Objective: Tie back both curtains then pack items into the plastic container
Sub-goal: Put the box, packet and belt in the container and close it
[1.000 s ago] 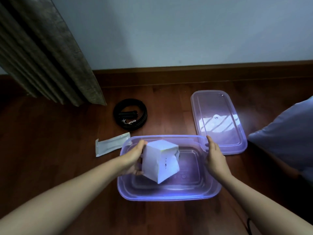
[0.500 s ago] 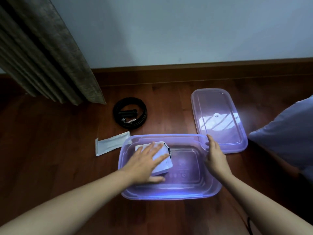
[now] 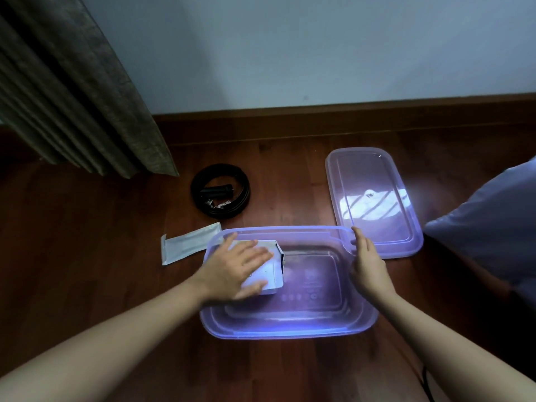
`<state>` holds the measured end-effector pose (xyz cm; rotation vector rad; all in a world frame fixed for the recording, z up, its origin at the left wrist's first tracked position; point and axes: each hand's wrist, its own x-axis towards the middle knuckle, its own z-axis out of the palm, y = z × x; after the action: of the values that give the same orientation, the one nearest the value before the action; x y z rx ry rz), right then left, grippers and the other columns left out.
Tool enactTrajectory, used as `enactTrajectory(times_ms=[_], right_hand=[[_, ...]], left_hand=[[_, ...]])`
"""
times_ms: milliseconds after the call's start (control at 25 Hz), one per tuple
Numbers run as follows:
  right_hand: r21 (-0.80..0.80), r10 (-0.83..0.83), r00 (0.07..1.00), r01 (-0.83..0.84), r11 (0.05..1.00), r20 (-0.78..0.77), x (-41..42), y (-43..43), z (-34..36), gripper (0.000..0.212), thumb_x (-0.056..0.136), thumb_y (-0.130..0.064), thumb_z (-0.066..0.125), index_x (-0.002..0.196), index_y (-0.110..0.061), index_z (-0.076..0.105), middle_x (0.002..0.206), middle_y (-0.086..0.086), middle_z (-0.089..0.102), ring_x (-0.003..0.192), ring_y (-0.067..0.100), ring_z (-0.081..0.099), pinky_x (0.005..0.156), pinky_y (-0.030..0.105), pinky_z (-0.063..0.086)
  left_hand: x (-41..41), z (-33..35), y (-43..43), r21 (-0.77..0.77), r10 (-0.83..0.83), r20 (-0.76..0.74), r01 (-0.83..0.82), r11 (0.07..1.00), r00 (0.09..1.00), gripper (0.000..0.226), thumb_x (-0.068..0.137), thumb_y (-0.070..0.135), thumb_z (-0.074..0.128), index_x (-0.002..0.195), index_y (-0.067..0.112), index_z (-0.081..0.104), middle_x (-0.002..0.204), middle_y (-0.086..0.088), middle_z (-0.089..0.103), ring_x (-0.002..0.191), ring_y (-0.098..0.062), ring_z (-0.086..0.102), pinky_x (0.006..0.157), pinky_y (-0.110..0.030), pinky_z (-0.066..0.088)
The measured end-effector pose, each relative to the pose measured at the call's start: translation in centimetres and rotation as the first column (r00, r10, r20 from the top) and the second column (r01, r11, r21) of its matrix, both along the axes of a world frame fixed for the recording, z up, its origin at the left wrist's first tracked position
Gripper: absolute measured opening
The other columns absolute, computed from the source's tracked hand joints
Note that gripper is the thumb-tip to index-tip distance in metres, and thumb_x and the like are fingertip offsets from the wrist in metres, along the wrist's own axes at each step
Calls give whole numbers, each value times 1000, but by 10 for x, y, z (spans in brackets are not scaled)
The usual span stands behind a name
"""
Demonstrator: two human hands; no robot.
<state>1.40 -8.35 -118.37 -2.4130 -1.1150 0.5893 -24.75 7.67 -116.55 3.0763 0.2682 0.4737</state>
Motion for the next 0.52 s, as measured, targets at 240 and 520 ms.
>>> enactTrajectory(times_ms=[240, 520], right_hand=[[15, -4, 1000, 4, 1000, 10, 0, 0, -1, 69, 83, 4, 43, 147, -14, 24, 136, 18, 44, 108, 42, 55, 88, 45, 44], [2, -21, 1000, 21, 1000, 5, 1, 0, -2, 69, 83, 5, 43, 147, -15, 24, 136, 19, 45, 109, 41, 55, 89, 47, 45]], left_hand=[[-37, 11, 63, -499, 784, 61, -662, 559, 617, 23, 90, 14, 42, 101, 2, 58, 100, -18, 56, 94, -29, 53, 80, -39, 40], [-89, -18, 74, -81, 475, -778, -815, 574, 411, 75, 87, 41, 58, 148, 25, 16, 151, -3, 30, 128, -31, 41, 98, -42, 40]])
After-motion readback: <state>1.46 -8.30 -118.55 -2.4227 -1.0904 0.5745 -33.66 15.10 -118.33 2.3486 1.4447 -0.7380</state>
